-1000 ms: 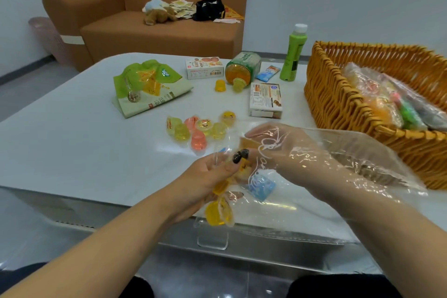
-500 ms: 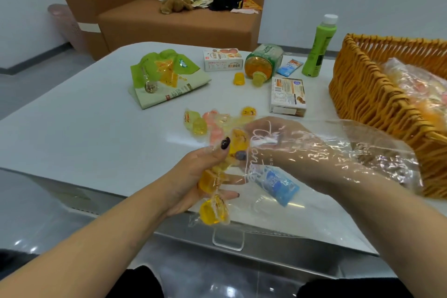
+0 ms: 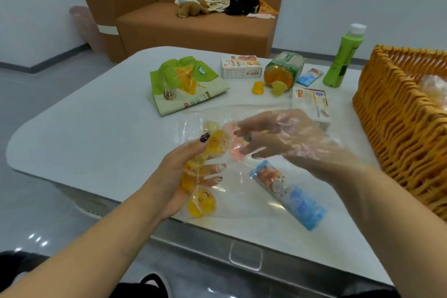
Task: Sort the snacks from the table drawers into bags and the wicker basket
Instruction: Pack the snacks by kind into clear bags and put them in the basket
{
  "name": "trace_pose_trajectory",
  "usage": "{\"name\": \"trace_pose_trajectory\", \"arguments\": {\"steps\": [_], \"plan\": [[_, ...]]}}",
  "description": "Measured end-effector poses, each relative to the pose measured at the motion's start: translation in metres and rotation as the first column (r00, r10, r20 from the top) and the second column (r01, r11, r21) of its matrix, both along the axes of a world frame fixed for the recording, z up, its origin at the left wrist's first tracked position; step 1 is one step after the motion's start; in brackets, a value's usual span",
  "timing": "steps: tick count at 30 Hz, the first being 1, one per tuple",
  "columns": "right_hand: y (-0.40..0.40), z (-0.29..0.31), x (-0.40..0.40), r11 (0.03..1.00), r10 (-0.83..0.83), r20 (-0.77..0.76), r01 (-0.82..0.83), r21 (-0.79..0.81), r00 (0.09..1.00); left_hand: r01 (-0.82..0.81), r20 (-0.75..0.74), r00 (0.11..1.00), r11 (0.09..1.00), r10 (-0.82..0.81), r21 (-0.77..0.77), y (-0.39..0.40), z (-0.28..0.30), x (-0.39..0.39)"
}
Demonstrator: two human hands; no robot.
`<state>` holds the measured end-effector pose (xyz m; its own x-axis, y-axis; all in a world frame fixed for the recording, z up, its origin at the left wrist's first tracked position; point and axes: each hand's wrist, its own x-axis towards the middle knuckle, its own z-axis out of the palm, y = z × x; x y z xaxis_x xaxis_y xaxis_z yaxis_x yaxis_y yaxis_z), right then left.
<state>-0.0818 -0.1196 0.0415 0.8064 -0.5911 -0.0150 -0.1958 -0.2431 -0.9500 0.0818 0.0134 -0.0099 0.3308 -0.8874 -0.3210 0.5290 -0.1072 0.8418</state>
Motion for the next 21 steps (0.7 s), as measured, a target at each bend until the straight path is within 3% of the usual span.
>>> {"name": "trace_pose_trajectory", "arguments": {"steps": [2,3,6,7,9,11,14,21], "plan": [[-0.006,0.016,-0.007,0.998,-0.065,0.094,0.066,-0.012,0.993,-0.069,-0.071,0.995,0.997,0.066,-0.037,0.0,0.001,0.01],[-0.013,0.022,-0.008,0.989,-0.144,0.183,0.136,0.054,0.972,-0.102,-0.111,0.989,0.993,0.095,-0.058,0.0,0.001,0.016],[-0.03,0.018,-0.004,0.888,-0.46,0.317,0.422,0.184,0.829,-0.18,-0.223,0.963,0.978,0.154,-0.106,-0.001,0.0,0.03],[-0.037,0.009,-0.002,0.85,-0.526,0.304,0.506,0.148,0.794,-0.209,-0.252,0.951,0.972,0.177,-0.107,-0.002,-0.001,0.033],[-0.049,-0.012,0.002,0.815,-0.553,0.174,0.573,-0.091,0.815,-0.266,-0.295,0.928,0.959,0.228,-0.094,-0.004,-0.002,0.035],[-0.059,-0.043,0.007,0.818,-0.488,-0.067,0.43,-0.382,0.87,-0.289,-0.304,0.918,0.955,0.256,-0.068,-0.008,-0.002,0.035],[-0.059,-0.076,0.014,0.881,-0.313,-0.316,0.15,-0.449,0.896,-0.332,-0.299,0.903,0.943,0.309,-0.025,-0.014,-0.001,0.033],[-0.065,-0.084,0.014,0.836,-0.357,-0.334,0.139,-0.531,0.872,-0.353,-0.187,0.921,0.935,0.341,-0.032,-0.022,0.005,0.029]]}}
